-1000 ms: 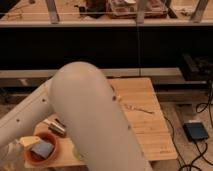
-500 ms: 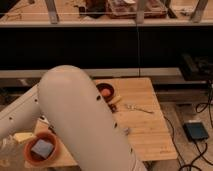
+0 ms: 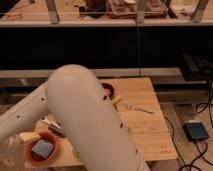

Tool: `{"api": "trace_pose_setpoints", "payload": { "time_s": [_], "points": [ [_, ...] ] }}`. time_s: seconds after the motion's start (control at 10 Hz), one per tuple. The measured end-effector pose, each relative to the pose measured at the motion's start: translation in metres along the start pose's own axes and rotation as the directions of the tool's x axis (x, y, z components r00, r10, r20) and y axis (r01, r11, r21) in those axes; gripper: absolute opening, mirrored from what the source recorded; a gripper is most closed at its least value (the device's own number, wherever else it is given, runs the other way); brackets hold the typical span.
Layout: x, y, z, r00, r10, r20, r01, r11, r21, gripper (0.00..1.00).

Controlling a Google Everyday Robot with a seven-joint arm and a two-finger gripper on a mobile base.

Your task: Wipe table surface with sponge

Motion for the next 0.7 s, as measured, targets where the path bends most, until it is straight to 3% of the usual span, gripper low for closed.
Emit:
{"api": "trace_pose_setpoints", "payload": {
  "time_s": [0.3,0.7],
  "points": [
    [-0.020,0.022,0.016,1.000,-0.008,0.015,0.008,1.000,0.029,0.80],
    [-0.010,0.022,0.045,0.999,-0.018,0.029,0.015,0.996,0.086,0.80]
  ]
}}
